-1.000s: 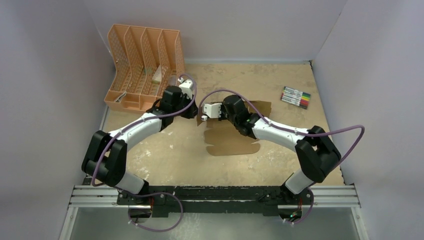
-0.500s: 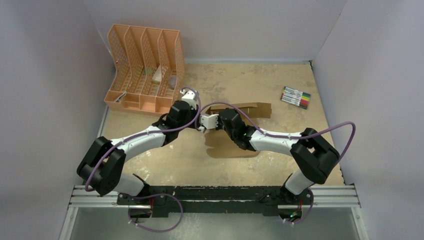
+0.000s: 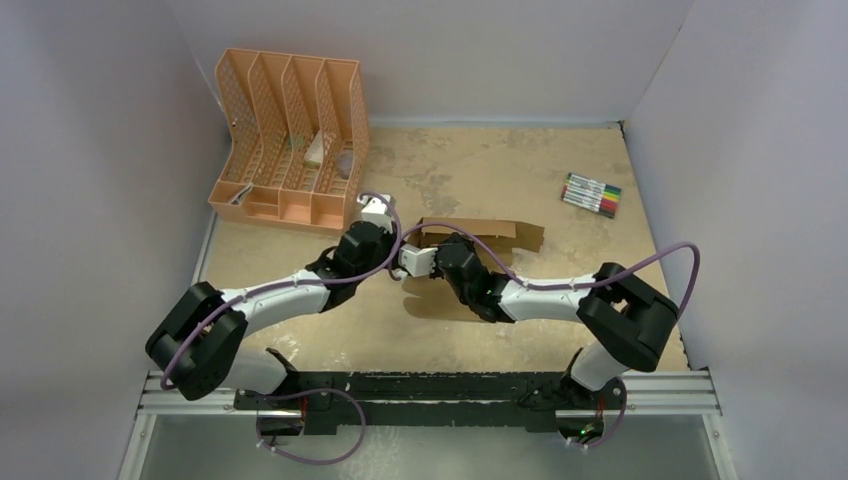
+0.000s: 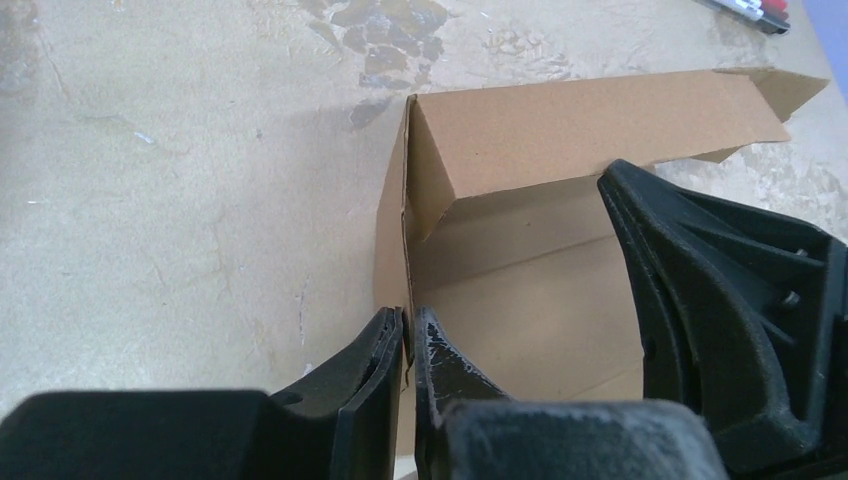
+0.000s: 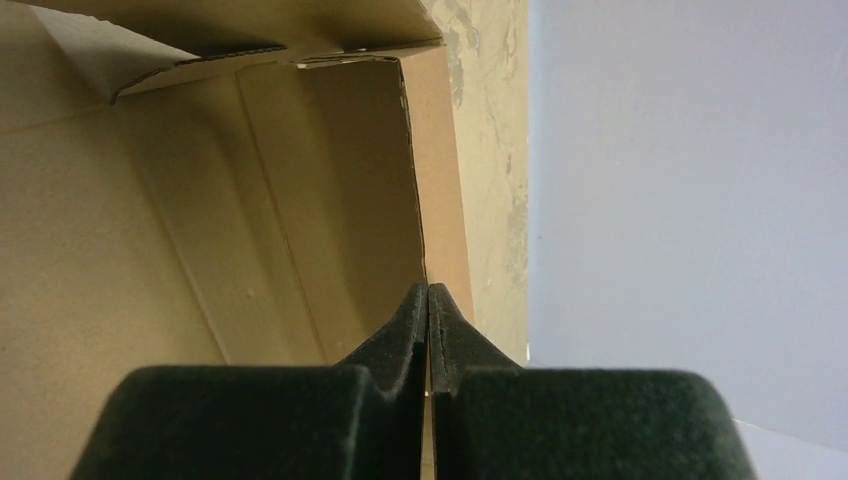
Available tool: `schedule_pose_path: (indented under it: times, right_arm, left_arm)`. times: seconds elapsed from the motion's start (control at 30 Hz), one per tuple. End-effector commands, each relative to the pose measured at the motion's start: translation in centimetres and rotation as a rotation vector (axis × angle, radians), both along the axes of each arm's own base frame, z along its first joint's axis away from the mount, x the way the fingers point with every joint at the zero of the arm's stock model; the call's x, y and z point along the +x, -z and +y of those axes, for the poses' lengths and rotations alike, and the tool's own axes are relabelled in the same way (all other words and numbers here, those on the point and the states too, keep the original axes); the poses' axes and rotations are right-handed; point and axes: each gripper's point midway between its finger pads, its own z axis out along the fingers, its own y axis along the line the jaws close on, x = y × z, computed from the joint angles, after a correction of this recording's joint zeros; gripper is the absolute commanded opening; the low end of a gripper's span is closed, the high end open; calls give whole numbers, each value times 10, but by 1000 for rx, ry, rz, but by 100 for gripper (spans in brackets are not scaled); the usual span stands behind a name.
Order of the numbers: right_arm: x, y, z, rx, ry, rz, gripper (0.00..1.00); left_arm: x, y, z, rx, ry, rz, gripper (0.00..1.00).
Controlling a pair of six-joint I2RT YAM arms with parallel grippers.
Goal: Fold the paper box
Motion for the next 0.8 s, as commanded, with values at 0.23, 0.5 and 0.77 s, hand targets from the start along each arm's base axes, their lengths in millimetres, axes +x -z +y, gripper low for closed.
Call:
schedule_pose_path:
  times: [0.23, 0.5, 0.77]
  right_arm:
    - [-11, -18, 17, 197, 2, 11, 0]
    - [-14, -15, 18, 208, 0, 38, 0]
    - [-15, -16, 19, 221, 0, 49, 0]
  left_arm:
    - [-33, -35, -42, -298, 100, -42, 15]
    - [-47, -28, -61, -353, 189, 2, 23]
    - [-60, -53, -84, -482, 311, 9, 32]
